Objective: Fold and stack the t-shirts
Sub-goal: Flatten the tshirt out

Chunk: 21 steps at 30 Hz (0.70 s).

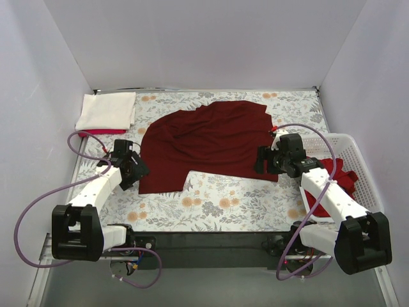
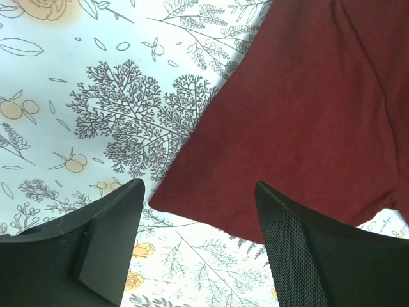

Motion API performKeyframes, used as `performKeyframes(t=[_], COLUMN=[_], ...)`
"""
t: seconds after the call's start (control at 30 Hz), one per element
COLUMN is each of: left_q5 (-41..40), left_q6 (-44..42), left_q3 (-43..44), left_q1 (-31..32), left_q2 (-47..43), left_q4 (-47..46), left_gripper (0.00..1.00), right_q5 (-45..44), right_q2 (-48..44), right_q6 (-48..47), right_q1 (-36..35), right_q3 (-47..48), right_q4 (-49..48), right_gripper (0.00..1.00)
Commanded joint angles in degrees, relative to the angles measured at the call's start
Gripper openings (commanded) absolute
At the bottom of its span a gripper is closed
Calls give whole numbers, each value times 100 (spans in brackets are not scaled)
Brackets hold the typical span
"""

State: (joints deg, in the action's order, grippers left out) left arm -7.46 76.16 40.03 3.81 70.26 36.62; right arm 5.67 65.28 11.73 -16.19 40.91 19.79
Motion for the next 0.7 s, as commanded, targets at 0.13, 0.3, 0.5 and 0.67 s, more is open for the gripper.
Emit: performKeyframes(t=[0.13, 0.3, 0.5, 0.67], left_q5=[228, 35, -36, -88], left_q6=[198, 224, 206, 232], left_q3=[40, -48, -101, -57], left_q1=[-21, -21, 32, 251], left_q2=[532, 857, 1025, 1244], left_q4=[-41, -59, -94, -24], left_gripper=[66, 65, 58, 56], right_q5=[198, 206, 233, 215], right_q2=[-331, -384, -331, -349], right_q6=[23, -4, 5, 31], right_q1=[-16, -25, -25, -25], right_q3=[-302, -364, -461, -513], right_q4=[-151, -256, -362, -441], right_gripper=[83, 83, 83, 83])
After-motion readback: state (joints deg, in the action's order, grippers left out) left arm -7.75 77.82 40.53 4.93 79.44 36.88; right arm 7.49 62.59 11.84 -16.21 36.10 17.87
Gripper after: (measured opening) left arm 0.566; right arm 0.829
